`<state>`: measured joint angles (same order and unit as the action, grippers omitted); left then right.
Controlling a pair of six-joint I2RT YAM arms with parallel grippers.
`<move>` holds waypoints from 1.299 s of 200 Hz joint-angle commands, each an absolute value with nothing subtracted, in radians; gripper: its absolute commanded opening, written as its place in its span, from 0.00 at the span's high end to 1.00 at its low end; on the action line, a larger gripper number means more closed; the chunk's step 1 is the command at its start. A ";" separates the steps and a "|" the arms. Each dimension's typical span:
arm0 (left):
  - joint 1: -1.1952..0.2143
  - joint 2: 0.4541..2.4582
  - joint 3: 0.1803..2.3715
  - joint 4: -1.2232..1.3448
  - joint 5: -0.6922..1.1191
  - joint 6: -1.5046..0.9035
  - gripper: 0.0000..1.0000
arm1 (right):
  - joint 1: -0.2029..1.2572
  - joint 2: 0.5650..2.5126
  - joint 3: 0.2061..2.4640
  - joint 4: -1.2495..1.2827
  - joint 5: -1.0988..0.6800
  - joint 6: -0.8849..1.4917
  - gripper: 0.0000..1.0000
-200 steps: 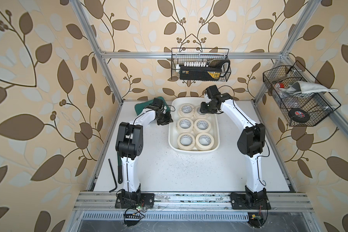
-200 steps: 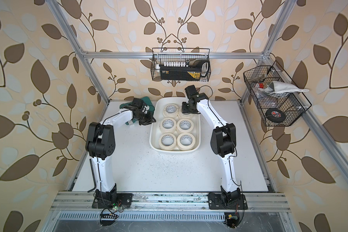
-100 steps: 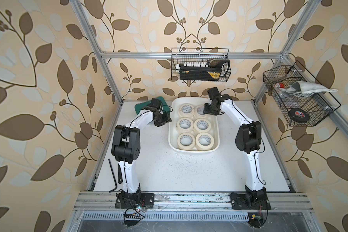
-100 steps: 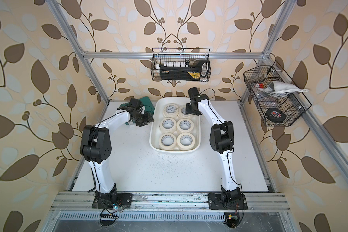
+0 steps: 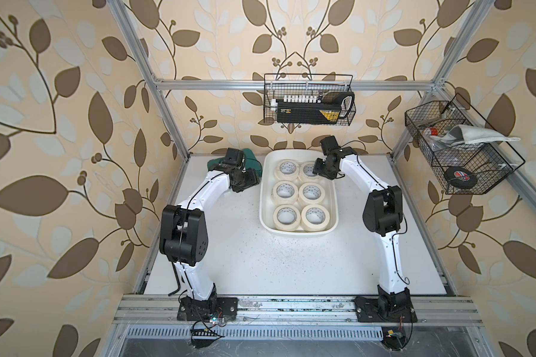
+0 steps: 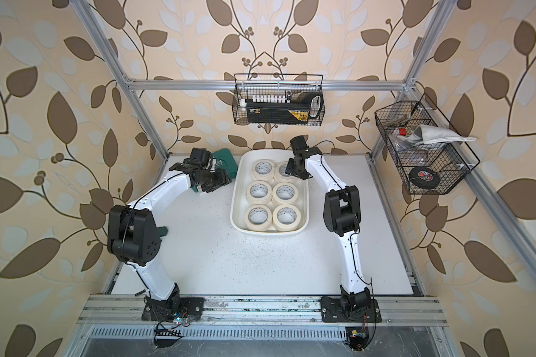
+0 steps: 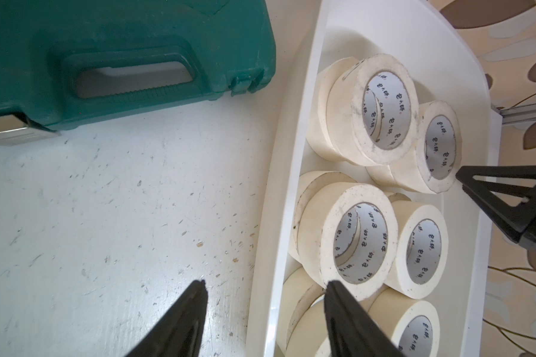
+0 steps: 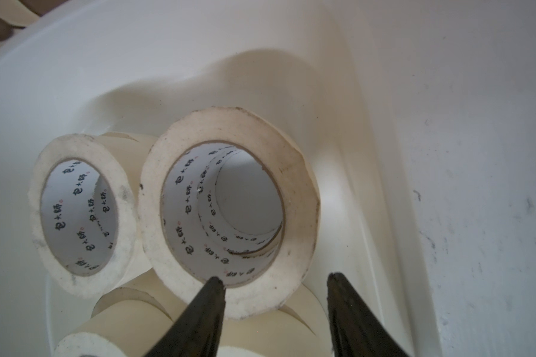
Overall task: Take out the art tape in the storage box
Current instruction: Pick up the art tape from the storage box.
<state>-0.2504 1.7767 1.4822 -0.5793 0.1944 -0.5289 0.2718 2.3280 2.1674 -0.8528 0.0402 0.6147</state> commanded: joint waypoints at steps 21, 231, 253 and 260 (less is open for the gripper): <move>-0.259 1.688 1.459 -0.594 0.177 -0.528 0.36 | 0.270 2.361 2.133 -0.812 0.078 0.689 0.47; -0.264 1.623 1.510 -0.664 0.183 -0.482 0.32 | 0.293 2.071 1.878 -0.632 0.154 0.607 0.94; -0.265 1.609 1.536 -0.712 0.166 -0.456 0.31 | 0.297 2.009 1.868 -0.666 0.144 0.561 0.95; -0.265 1.606 1.545 -0.725 0.167 -0.447 0.30 | 0.299 1.985 1.859 -0.678 0.144 0.549 0.96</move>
